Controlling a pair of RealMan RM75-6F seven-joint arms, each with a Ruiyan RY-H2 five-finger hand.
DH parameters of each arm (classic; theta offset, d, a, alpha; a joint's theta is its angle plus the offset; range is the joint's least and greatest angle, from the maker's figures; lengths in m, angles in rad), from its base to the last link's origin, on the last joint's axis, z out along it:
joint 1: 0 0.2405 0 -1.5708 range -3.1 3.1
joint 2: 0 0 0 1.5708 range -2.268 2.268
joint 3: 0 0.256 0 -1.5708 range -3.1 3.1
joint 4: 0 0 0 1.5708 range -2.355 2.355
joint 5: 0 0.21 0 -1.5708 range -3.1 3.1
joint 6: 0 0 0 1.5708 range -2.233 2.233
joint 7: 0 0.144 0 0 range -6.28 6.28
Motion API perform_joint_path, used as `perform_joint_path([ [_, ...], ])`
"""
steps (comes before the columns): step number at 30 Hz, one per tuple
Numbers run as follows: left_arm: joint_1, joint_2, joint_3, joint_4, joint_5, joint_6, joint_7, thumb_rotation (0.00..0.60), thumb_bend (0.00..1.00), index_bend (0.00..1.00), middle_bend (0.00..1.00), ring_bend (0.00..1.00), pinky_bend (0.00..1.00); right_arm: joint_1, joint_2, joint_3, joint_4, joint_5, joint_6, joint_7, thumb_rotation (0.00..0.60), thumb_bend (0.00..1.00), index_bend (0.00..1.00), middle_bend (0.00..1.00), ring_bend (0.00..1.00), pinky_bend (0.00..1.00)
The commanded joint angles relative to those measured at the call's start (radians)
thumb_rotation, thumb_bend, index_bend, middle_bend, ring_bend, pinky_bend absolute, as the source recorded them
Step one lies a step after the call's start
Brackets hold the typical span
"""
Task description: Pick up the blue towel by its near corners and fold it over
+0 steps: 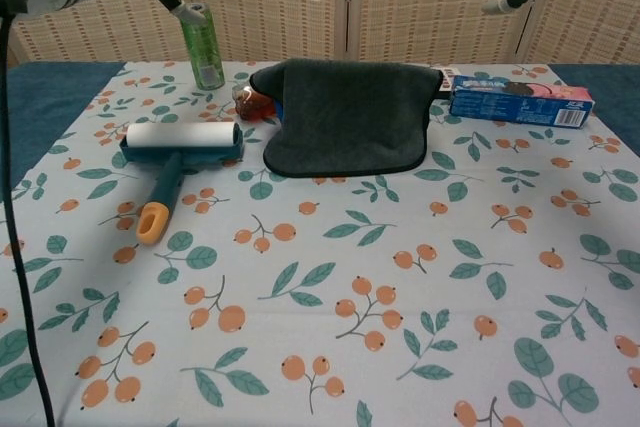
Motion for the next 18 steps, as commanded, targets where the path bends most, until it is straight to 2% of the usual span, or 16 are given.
perform_joint_path([
  [1, 0.097, 0.087, 0.042, -0.126, 0.066, 0.076, -0.045, 0.6, 0.19, 0.1, 0.02, 0.02, 0.2, -0.078, 0.077, -0.042, -0.081, -0.071, 0.062, 0.069, 0.6, 0.25, 0.32, 0.68, 0.68, 0.94],
  [12, 0.258, 0.233, 0.119, -0.338, 0.196, 0.194, -0.1, 0.6, 0.19, 0.1, 0.02, 0.02, 0.2, -0.21, 0.194, -0.107, -0.192, -0.184, 0.157, 0.15, 0.6, 0.25, 0.36, 0.67, 0.67, 0.94],
  [18, 0.336, 0.296, 0.164, -0.43, 0.273, 0.269, -0.106, 0.6, 0.19, 0.11, 0.02, 0.03, 0.2, -0.286, 0.245, -0.146, -0.241, -0.238, 0.213, 0.194, 0.6, 0.25, 0.36, 0.64, 0.64, 0.89],
])
